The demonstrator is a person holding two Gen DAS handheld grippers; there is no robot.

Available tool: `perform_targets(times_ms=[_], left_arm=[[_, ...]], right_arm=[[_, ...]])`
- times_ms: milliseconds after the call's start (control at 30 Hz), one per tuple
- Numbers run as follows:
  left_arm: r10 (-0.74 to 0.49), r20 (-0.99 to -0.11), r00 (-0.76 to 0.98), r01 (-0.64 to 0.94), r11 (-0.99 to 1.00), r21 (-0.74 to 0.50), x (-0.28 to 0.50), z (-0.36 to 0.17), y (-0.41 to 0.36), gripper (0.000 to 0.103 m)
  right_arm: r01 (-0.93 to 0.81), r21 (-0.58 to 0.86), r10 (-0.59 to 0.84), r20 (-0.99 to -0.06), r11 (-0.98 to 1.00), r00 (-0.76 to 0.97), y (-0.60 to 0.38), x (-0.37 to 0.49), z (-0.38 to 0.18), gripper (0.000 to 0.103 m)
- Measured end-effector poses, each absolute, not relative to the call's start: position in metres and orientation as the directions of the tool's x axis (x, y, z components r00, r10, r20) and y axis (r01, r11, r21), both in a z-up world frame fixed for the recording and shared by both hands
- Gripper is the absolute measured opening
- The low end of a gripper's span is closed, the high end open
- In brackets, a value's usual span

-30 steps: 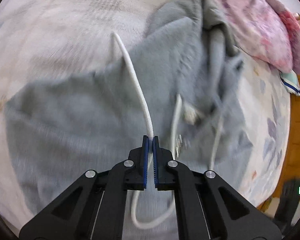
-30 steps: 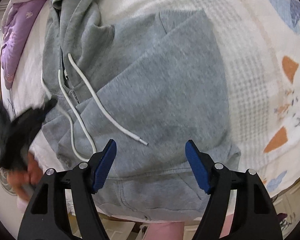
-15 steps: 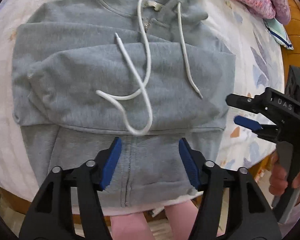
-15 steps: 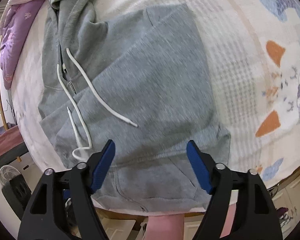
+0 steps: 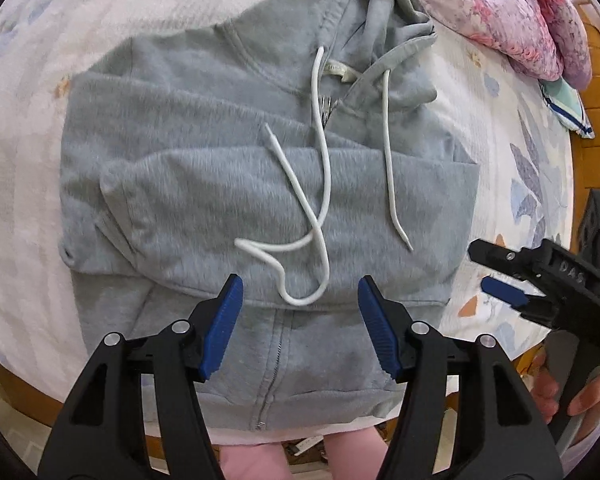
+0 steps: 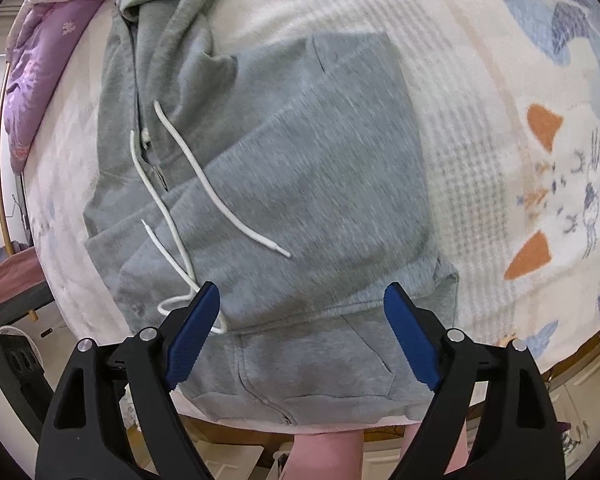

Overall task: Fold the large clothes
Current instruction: 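Move both tools toward the hood edge of the hoodie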

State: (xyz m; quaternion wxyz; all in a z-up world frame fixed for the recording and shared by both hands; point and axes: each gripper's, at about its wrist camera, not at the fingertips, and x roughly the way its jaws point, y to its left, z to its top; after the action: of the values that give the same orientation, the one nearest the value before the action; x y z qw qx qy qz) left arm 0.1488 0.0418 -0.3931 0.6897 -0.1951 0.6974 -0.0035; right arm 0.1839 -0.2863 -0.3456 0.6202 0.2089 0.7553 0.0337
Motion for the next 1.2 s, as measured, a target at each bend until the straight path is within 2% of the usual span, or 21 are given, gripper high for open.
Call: perform_targets(times_ms=[200, 367, 400, 433, 467, 600, 1067, 1200], left_arm=[[-0.243, -0.97, 0.027, -0.269, 0.932, -0.241, 0.172, -0.381, 0.044, 0.061], [-0.255, -0.966, 0.035, -0.308, 0.917, -0.253, 0.202, -0.369, 0.054, 0.061], [-0.25, -0.967, 0.055, -0.307, 0.917, -0.255, 0.213, -0.363, 0.059, 0.062], [-0.247, -0.967, 0.065, -0.304, 0.918, -0.255, 0.219, -0.359, 0.061, 0.07], [-0.242, -0.967, 0.078, -0.297, 0.92, -0.254, 0.228, -0.356, 0.063, 0.073], [-0.199, -0.974, 0.11, -0.278, 0.934, -0.223, 0.273, -0.353, 0.076, 0.073], [-0.185, -0.98, 0.076, -0.254, 0.947, -0.198, 0.42, -0.418, 0.095, 0.075], [-0.239, -0.969, 0.056, -0.239, 0.939, -0.245, 0.451, -0.439, 0.088, 0.075]], right_arm=[[0.265, 0.34, 0.383, -0.914, 0.902, -0.132, -0.285, 0.208, -0.33, 0.081], [0.211, 0.299, 0.334, -0.929, 0.931, -0.159, -0.277, 0.235, -0.326, 0.081], [0.207, 0.296, 0.331, -0.93, 0.933, -0.163, -0.276, 0.239, -0.326, 0.081], [0.2, 0.289, 0.323, -0.931, 0.936, -0.168, -0.273, 0.248, -0.326, 0.081], [0.196, 0.283, 0.317, -0.933, 0.939, -0.171, -0.271, 0.254, -0.327, 0.081], [0.2, 0.28, 0.312, -0.938, 0.939, -0.152, -0.265, 0.287, -0.328, 0.081], [0.207, 0.308, 0.323, -0.945, 0.929, -0.042, -0.27, 0.412, -0.348, 0.081], [0.232, 0.298, 0.317, -0.947, 0.926, -0.05, -0.277, 0.431, -0.365, 0.081]])
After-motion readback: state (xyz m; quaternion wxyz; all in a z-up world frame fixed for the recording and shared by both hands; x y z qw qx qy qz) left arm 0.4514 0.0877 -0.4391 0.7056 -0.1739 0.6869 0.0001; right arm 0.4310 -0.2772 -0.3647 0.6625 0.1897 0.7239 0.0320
